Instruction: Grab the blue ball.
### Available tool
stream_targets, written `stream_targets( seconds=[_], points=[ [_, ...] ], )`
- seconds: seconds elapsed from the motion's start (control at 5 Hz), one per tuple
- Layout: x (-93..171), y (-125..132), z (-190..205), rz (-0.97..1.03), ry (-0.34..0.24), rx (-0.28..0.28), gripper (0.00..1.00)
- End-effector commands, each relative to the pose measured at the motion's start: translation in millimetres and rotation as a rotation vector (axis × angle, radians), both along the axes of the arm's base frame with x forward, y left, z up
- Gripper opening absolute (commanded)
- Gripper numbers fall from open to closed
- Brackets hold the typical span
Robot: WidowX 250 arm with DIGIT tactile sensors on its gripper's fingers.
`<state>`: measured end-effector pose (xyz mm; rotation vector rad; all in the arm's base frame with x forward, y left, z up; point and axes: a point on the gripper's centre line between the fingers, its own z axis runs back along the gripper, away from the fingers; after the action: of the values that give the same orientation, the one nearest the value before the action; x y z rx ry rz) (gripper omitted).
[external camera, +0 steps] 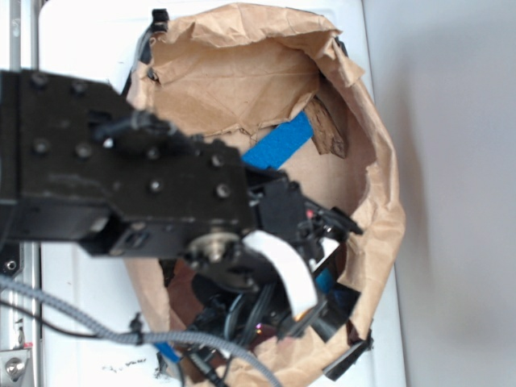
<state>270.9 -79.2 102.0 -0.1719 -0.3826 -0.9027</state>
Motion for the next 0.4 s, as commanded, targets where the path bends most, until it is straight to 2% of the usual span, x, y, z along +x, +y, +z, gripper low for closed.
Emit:
stream_targets(
  seconds=[0.0, 0.2],
  points=[
    [15.5, -22.5, -16.3, 0.014, -0.052, 0.060, 1.00],
    [29.8, -32.0, -26.9, 0.044, -0.064, 0.082, 1.00]
  ],
)
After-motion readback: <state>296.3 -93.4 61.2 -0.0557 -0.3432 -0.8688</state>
